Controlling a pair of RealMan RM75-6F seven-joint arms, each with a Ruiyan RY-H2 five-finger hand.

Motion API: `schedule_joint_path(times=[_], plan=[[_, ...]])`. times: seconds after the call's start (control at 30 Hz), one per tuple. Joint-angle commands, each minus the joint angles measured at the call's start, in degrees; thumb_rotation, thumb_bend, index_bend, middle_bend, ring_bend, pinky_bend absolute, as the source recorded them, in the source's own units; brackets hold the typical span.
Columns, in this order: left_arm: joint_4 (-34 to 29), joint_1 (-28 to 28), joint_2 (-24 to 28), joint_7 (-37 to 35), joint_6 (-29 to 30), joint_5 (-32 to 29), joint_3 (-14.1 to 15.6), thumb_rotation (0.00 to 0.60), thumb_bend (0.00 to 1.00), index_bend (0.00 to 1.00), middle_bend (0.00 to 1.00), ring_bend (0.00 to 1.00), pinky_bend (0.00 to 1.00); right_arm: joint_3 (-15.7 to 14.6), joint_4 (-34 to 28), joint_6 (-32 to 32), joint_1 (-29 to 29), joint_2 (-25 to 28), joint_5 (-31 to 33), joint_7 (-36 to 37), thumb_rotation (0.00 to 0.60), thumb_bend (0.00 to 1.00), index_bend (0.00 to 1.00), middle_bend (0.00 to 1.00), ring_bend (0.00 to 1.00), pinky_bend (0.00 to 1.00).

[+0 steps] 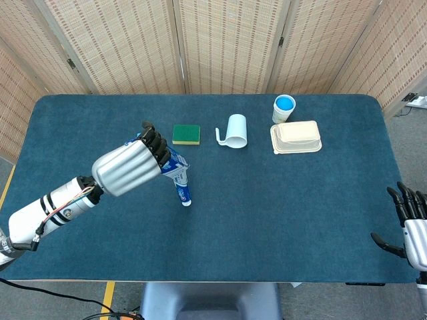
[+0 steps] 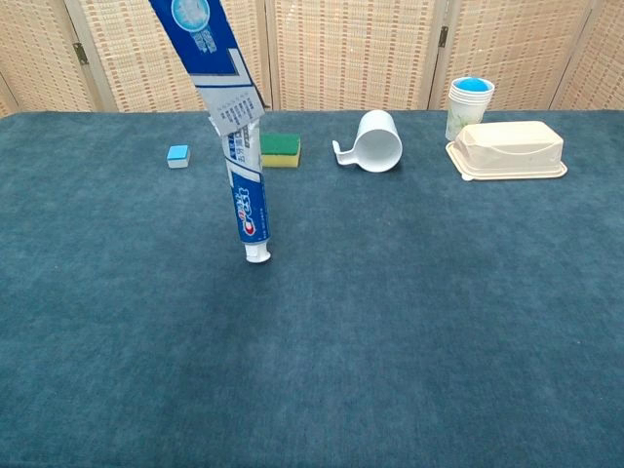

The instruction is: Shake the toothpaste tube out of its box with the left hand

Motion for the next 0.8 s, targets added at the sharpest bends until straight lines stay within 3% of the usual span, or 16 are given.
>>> schedule_joint_path(times=[0.03,0.4,0.8], plan=[[0.2,-0.2,0.0,0.0,-0.2,0.6,0.0,0.6,0.17,0.44,0.52,0.44,0.43,0.0,0.0,0.5,-0.2,0.0,-0.2,0.1,0.6,0.22,0.0,0.0,0.0,0.0],[-1.4,1.0,0.7,0.1,0.9,0.5,-0.3,0.6,0.17,0.44,0.52,0.44,0.43,-0.2,0.0,0.2,0.0,-0.3,-0.2,-0.6,0.6,0.22,0.0,0.0,0.0,0.0],[4.0,7.0,-8.9,-14.2,9.6,-6.4,2.0,0.6,0.16,0.44,0.52,0.45,0.44,-1.1,-0.3,-0.2,0.4,-0.6,-2.0,-1.8,0.6,0.22,0.0,0.0,0.0,0.0]])
